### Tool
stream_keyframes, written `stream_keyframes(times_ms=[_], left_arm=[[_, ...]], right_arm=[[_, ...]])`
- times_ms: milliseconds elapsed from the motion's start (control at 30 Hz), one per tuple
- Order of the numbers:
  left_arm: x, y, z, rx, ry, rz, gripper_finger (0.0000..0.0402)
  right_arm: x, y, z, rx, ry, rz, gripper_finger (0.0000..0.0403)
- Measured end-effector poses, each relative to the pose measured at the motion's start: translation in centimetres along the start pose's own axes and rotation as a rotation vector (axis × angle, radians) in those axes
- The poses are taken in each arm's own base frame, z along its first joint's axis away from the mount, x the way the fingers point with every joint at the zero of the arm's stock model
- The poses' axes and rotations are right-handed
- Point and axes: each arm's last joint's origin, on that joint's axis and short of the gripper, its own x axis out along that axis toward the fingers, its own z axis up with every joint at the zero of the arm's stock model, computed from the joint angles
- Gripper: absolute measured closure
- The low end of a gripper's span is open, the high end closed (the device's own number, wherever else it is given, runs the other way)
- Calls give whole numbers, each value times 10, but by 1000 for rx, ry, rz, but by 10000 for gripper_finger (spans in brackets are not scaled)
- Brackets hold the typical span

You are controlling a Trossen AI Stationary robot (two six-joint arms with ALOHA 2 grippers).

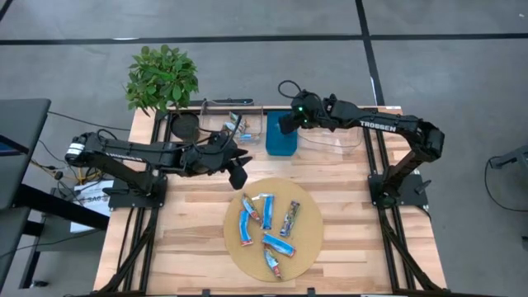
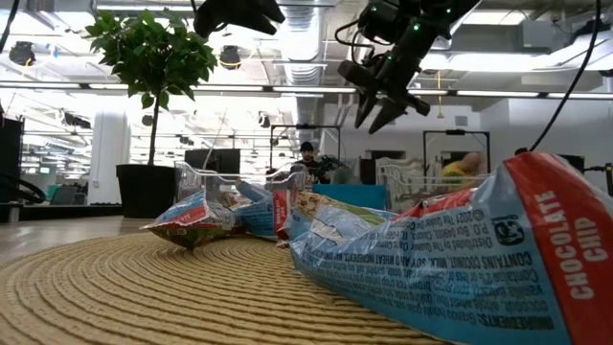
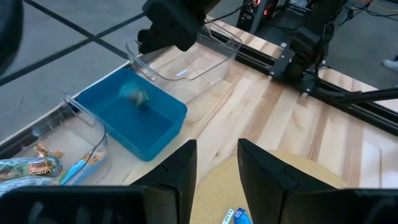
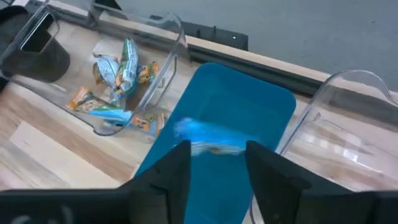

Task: Pick and place Granola Bars by type
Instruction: Put the blue granola bar into the blue bin

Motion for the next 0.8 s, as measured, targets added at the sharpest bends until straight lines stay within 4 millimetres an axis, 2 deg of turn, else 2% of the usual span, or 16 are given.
stream_keyframes(times_ms=[167,367,567,700,800], left_arm=[[0,-1,0,-1,17,-32,294],[0,-4,-2,20,72,-141,294],[-3,-8,-7,35,130,-217,294],[-5,-12,-9,37,147,-246,294],[-6,-14,-10,19,157,-258,294]], right_arm=[[-1,7,-5,-7,57,85,222],[-15,34,-27,-112,149,238,204],[-45,70,-71,-485,264,436,203],[-72,80,-110,-860,383,542,204],[-88,81,-136,-1095,461,561,204]])
